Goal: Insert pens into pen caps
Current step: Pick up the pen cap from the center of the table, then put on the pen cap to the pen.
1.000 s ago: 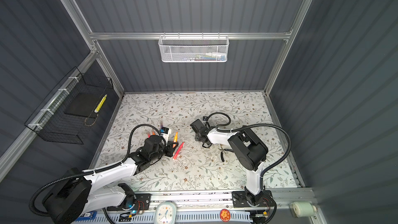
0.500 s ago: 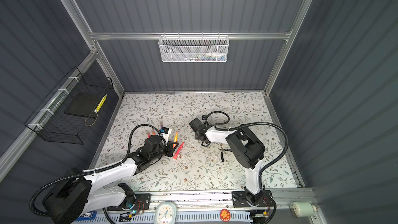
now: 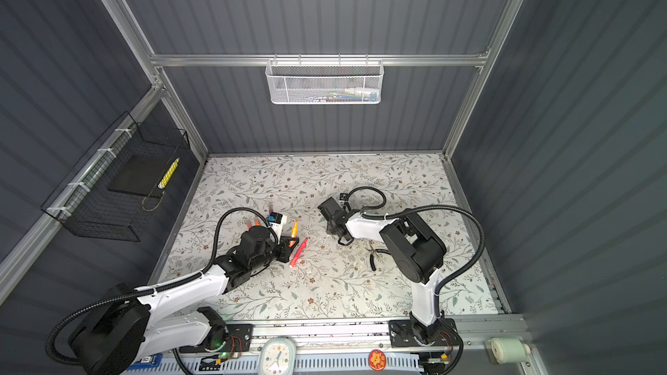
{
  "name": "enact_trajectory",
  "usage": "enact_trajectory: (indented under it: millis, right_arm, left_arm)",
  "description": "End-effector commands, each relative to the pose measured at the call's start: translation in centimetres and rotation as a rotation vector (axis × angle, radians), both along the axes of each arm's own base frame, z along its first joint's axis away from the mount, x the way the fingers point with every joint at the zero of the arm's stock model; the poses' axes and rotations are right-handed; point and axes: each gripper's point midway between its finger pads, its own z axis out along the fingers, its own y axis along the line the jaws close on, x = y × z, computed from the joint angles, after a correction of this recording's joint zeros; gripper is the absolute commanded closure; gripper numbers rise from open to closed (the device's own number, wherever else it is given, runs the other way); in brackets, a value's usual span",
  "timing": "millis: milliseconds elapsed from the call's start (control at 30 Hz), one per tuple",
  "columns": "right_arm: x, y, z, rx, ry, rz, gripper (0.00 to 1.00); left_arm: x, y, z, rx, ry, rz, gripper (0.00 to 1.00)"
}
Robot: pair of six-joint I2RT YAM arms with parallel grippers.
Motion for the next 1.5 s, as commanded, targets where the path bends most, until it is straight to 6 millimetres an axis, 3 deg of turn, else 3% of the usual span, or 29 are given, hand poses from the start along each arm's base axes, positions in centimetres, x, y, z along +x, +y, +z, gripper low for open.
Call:
enact_trajectory:
  millis: [0,200,467,767,967,1233,1467]
  right_arm:
    - [-0.7,-0.3,0.7,0.033,0.004,-0.009,0.94]
    - [-1.1,-1.2,3.7,0.111,-0.084,-0.046,1.00]
    - [-3.1,-2.4,8.1,0.336,-0.241,-0.078,1.00]
    - [-6.1,-0.8,14.9,0.751,-0.512,-0.046,1.00]
    - [-7.1,1.1,18.6,0.857,-0.605,0.015,1.00]
    - [-6.1,1.9,20.8,0.844,-0.597,-0.005,1.00]
    - [-5.7,3.3,21.0,0.870,-0.564,0.012,1.00]
  left_arm:
    - [-0.2,-0.2,0.7,-0.016,-0.002,-0.010,1.00]
    - [-0.7,-0.6,1.2,-0.036,-0.010,-0.047,1.00]
    - [-2.7,-2.8,3.0,-0.142,-0.029,-0.180,1.00]
    - [-5.5,-7.2,5.1,-0.263,-0.084,-0.289,1.00]
    - [-5.3,-7.6,4.9,-0.277,-0.084,-0.276,1.00]
    - [-5.4,-7.9,4.9,-0.273,-0.081,-0.281,1.00]
    - [-5.2,-8.0,5.0,-0.263,-0.085,-0.280,1.00]
